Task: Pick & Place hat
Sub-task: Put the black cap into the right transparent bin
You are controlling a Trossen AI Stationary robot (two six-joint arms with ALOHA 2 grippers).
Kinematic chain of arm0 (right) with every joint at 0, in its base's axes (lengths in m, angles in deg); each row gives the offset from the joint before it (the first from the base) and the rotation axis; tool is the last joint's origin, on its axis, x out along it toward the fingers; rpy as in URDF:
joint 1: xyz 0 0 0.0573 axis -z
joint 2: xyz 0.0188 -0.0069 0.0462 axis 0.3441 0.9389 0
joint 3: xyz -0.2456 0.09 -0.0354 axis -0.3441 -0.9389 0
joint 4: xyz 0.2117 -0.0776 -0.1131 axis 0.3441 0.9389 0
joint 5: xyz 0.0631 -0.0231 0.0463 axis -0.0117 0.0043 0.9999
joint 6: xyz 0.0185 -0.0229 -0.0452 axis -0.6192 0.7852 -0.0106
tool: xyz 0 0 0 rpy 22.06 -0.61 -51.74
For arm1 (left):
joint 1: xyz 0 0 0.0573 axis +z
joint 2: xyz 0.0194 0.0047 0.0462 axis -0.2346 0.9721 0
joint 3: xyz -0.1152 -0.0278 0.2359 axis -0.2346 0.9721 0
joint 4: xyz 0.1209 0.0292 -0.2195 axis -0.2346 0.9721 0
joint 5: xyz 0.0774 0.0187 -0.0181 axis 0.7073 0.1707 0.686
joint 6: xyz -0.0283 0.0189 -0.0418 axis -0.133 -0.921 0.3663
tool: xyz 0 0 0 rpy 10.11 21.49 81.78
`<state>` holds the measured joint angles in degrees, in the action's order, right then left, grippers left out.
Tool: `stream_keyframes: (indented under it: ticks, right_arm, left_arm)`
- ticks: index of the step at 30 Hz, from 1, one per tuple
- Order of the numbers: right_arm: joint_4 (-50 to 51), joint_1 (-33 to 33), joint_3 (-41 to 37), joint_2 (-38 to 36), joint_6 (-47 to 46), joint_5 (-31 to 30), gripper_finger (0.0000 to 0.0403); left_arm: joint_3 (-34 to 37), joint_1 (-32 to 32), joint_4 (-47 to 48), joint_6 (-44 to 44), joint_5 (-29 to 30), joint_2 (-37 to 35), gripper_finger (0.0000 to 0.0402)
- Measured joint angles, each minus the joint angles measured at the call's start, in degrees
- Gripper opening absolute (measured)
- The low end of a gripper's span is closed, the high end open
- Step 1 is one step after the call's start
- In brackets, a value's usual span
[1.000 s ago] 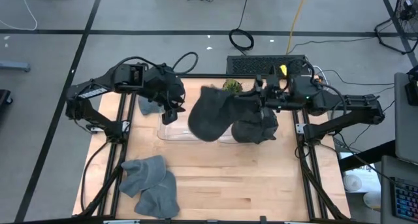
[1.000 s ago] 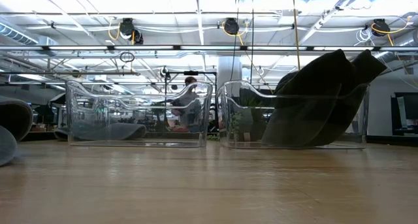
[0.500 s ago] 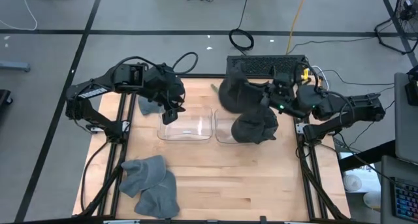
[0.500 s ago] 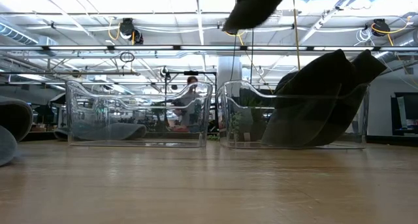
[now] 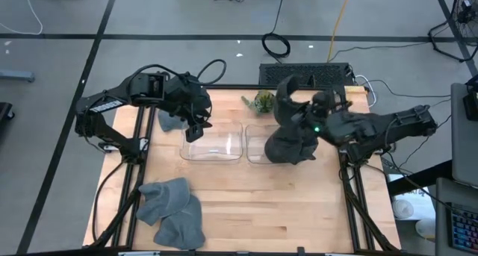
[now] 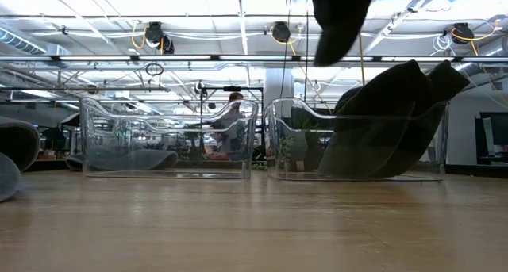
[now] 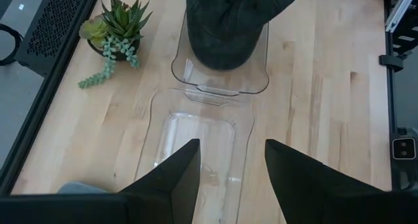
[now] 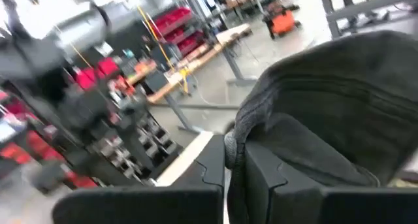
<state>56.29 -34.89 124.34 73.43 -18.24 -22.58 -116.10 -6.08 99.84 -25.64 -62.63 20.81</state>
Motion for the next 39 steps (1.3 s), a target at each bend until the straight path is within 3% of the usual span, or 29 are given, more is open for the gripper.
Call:
stream_keyframes:
  ticks: [6, 25, 39]
  right_arm:
    - [8.2, 0.0, 0.0, 3.8, -8.0, 0.0, 0.0011]
    - [21.0, 0.1, 0.0, 11.7, -22.5, 0.3, 0.0011]
    - [19.4, 1.1, -6.8, 14.7, -29.4, 6.0, 0.0011]
  left_arm:
    - [0.0, 0.0, 0.0, 0.0, 0.0, 0.0, 0.0182]
    - [0.0, -0.1, 0.4, -0.1, -0.5, 0.0, 0.0182]
    - [0.0, -0.1, 1.3, -0.6, -0.7, 0.0, 0.0182]
